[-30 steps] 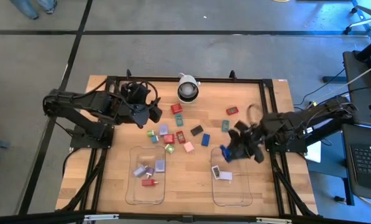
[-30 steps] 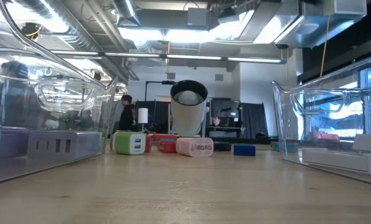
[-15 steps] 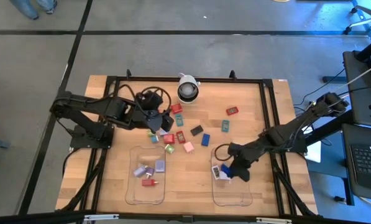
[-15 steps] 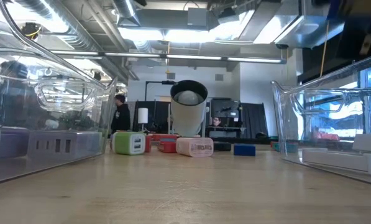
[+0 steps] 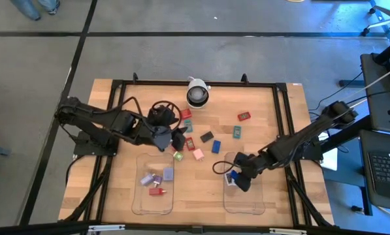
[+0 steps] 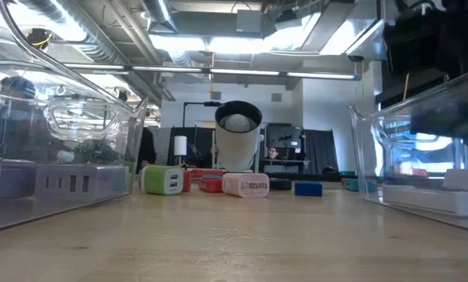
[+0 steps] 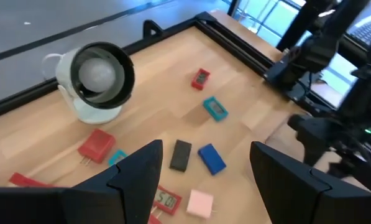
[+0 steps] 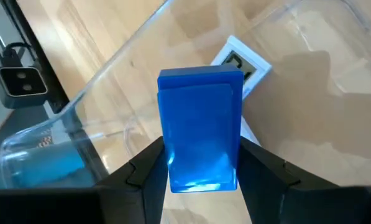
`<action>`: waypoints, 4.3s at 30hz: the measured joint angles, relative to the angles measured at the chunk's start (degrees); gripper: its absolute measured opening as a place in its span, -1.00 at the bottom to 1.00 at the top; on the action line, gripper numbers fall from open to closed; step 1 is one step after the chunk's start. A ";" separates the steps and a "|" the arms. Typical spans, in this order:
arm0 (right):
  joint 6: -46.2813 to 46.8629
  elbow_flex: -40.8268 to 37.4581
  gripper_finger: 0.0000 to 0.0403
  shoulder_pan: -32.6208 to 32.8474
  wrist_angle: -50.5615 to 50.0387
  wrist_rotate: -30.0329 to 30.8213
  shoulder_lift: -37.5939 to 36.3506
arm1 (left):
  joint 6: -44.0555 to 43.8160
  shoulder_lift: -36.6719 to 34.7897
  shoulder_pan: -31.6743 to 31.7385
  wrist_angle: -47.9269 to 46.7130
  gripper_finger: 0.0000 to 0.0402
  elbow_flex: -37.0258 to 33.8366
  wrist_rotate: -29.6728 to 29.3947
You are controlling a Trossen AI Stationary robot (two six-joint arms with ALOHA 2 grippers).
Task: Pick & Place Office items
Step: Put the right blue timer into the right transparent bin, then put the top right red timer into the right transparent bin
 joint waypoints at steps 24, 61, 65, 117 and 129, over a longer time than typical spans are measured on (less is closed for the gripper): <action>-1.38 1.31 0.37 -0.99 3.45 -2.58 -0.69 | 4.53 0.00 -2.72 -0.04 0.19 0.00 -1.38; -39.85 17.40 0.36 -46.56 -37.60 13.67 -8.65 | 27.92 -8.33 -2.65 -0.52 0.19 0.00 -8.66; -49.04 17.35 0.40 -49.25 -37.57 11.12 -6.18 | 28.17 -8.33 -2.07 -0.54 0.19 0.00 -8.66; -97.35 17.35 0.09 -63.36 -26.46 13.91 24.66 | 25.14 -8.26 5.98 -0.54 0.19 0.00 -9.32; -89.15 17.42 -0.29 -63.36 -26.46 13.93 24.60 | 25.14 -8.26 5.98 -0.54 0.19 0.00 -7.77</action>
